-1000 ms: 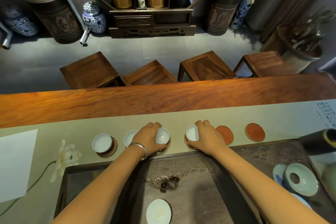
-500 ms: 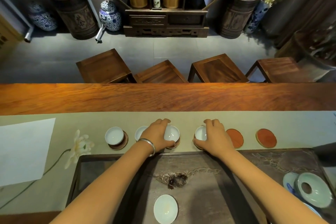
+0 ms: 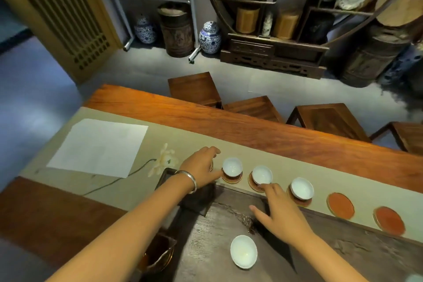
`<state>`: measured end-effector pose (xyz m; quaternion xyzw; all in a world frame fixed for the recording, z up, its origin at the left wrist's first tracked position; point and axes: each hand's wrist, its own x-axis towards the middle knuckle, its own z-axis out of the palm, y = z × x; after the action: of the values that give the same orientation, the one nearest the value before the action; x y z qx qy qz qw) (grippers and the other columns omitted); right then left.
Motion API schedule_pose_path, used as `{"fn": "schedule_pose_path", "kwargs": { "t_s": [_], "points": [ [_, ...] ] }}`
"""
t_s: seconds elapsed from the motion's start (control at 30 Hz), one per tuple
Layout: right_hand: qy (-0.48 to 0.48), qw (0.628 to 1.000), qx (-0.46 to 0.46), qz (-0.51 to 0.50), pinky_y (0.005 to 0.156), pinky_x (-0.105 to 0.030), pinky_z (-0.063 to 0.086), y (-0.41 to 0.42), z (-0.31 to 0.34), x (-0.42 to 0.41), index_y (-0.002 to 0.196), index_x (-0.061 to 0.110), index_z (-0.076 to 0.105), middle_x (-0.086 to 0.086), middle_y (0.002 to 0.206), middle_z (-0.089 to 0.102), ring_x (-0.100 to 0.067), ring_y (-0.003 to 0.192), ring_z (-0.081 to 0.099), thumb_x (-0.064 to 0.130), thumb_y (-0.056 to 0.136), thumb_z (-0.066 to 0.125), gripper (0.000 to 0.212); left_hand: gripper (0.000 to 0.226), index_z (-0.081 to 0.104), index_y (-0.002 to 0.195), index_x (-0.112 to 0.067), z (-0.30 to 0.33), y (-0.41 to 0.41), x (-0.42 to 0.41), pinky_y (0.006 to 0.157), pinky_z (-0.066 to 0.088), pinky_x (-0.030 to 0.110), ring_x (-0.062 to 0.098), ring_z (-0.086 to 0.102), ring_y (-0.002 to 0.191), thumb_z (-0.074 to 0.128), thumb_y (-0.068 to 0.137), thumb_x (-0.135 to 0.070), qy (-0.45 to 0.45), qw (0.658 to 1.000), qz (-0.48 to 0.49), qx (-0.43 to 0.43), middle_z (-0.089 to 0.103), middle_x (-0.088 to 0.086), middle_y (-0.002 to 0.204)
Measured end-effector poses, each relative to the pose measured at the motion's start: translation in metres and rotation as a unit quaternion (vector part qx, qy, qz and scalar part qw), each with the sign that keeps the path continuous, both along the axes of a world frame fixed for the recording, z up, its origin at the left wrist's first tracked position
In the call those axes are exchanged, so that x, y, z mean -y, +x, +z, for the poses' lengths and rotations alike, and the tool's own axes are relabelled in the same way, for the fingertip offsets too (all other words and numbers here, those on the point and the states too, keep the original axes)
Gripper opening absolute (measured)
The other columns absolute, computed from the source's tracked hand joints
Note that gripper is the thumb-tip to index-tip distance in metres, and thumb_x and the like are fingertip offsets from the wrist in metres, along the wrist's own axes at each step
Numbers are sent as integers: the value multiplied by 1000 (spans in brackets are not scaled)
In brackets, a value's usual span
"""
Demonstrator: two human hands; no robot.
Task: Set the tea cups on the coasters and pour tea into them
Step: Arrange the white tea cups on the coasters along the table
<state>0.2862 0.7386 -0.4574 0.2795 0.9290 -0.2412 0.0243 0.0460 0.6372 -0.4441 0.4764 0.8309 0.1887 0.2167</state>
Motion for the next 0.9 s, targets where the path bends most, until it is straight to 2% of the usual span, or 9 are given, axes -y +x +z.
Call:
{"fn": "schedule_pose_path", "kwargs": {
  "t_s": [0.07, 0.17, 0.27, 0.4, 0.57, 0.7, 0.83, 0.9],
  "points": [
    [-33, 999, -2, 22, 88, -26, 46, 3, 1, 13, 142, 26, 30, 5, 136, 41, -14, 119, 47, 65, 86, 50, 72, 56, 45, 127, -23, 5, 8, 23, 94, 46, 32, 20, 54, 112, 65, 77, -38, 17, 1000, 19, 3, 55, 4, 125],
    [-49, 996, 36, 60, 90, -28, 47, 10, 2, 26, 140, 26, 32, 5, 132, 42, -13, 118, 47, 77, 78, 46, 82, 51, 47, 126, -22, 8, 30, 56, 93, 42, 25, 18, 54, 112, 63, 79, -33, 39, 998, 41, 13, 55, 3, 124],
    [-51, 993, 58, 93, 90, -29, 47, 18, 1, 40, 141, 25, 32, 4, 130, 42, -14, 117, 47, 81, 71, 48, 91, 48, 48, 124, -24, 5, 62, 81, 94, 46, 31, 16, 55, 110, 61, 79, -34, 42, 997, 50, 34, 57, 1, 122],
    [-56, 990, 71, 109, 88, -30, 48, 31, -1, 55, 138, 27, 33, 5, 130, 41, -15, 117, 46, 77, 67, 58, 90, 50, 43, 127, -31, -13, 109, 103, 92, 47, 30, 12, 54, 109, 59, 79, -39, 8, 998, 45, 51, 54, -4, 123],
    [-56, 989, 86, 103, 85, -32, 49, 45, -9, 64, 132, 23, 38, 2, 126, 43, -17, 114, 47, 66, 69, 66, 81, 60, 42, 132, -24, -40, 146, 112, 97, 44, 28, 14, 53, 111, 62, 76, -34, -29, 996, 10, 84, 53, 0, 127],
    [-68, 991, 85, 77, 86, -34, 49, 48, -20, 71, 136, 21, 37, -1, 127, 44, -20, 114, 48, 52, 75, 69, 76, 57, 48, 125, -23, -53, 154, 108, 92, 47, 29, 13, 54, 103, 64, 71, -31, -44, 993, -2, 108, 55, 0, 121],
    [-73, 994, 69, 48, 82, -34, 49, 46, -28, 74, 131, 20, 41, -3, 123, 45, -21, 110, 50, 47, 78, 68, 66, 52, 51, 121, -26, -59, 153, 99, 89, 50, 33, 12, 57, 99, 65, 71, -32, -42, 990, -3, 132, 59, -3, 115],
    [-82, 994, 66, 36, 81, -35, 50, 47, -30, 74, 130, 20, 42, -3, 122, 46, -21, 108, 51, 46, 77, 69, 64, 48, 52, 117, -29, -60, 152, 95, 83, 52, 28, 7, 59, 92, 66, 71, -34, -35, 988, 0, 149, 61, -5, 110]
  ]
}}
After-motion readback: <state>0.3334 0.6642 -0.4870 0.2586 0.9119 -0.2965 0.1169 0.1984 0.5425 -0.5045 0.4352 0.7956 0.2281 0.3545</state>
